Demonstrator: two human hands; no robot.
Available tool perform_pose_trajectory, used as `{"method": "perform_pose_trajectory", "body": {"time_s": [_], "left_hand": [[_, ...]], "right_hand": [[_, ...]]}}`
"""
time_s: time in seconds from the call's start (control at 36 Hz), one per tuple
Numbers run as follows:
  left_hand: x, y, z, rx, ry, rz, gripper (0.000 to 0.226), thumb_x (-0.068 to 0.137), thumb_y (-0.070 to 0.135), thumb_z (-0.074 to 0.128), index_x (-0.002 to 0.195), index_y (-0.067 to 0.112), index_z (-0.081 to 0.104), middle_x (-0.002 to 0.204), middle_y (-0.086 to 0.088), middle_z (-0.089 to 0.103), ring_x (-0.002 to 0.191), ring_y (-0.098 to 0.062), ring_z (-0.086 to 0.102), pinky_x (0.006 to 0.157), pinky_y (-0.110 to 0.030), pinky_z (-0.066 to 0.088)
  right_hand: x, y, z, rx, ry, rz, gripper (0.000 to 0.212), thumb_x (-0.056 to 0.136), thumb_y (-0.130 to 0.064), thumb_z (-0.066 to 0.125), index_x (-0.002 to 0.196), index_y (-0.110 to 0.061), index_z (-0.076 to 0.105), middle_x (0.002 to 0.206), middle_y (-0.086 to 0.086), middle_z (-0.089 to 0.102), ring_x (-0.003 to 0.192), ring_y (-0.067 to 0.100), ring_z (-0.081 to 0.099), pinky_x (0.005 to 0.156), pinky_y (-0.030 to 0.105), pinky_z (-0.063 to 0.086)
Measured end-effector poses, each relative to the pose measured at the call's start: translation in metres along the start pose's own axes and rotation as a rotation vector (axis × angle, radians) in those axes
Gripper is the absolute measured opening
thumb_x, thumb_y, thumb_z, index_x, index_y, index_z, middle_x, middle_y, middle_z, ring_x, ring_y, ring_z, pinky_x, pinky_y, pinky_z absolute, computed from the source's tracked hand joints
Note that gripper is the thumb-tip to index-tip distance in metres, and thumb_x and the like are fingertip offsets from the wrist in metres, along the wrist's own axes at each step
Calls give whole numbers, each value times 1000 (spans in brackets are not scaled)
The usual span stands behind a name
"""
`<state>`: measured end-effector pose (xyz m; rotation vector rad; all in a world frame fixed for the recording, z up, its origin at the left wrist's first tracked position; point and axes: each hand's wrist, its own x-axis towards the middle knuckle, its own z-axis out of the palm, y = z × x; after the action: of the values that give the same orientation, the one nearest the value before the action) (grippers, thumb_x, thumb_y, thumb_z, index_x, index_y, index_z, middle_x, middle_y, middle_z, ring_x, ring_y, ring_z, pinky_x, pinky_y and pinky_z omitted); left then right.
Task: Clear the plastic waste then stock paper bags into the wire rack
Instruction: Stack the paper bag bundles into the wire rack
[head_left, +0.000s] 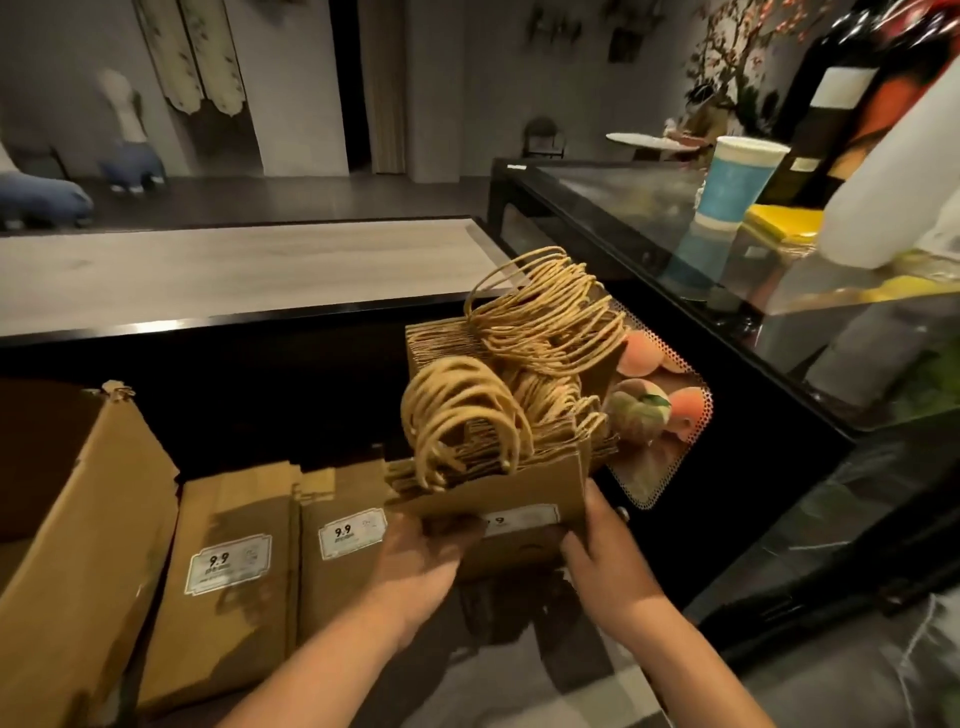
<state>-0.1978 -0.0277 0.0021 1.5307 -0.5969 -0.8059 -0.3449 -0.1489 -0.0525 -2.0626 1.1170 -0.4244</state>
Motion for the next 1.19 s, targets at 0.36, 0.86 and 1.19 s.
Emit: {"method": "perform_pose_trajectory", "body": {"time_s": [0.36, 0.86, 1.19], "left_hand": [[6, -4, 19, 205, 7, 58, 25, 97, 13, 52, 91, 36, 58, 91, 23, 62, 85, 8, 54, 59, 1, 40], [15, -36, 18, 518, -105, -15, 11, 102, 26, 42, 105, 35, 48, 89, 23, 50, 92, -1, 53, 62, -1, 35], [11, -41, 18, 525, -175, 202, 25, 101, 26, 43, 118, 41, 51, 121, 16, 56, 113, -1, 50, 93, -9, 37]], "right_hand": [[10, 14, -13, 30, -24, -55, 29, 101, -26, 48, 125, -38, 36, 123, -13, 54, 120, 10, 49, 96, 24, 45], [20, 32, -7, 204, -143, 12, 26, 101, -26, 48, 123, -38, 43, 124, -12, 56, 117, 5, 53, 90, 18, 42], [8, 28, -12, 323, 12, -70, 41, 103, -16, 44, 133, -42, 32, 125, -18, 51, 114, -3, 49, 97, 19, 38]]}}
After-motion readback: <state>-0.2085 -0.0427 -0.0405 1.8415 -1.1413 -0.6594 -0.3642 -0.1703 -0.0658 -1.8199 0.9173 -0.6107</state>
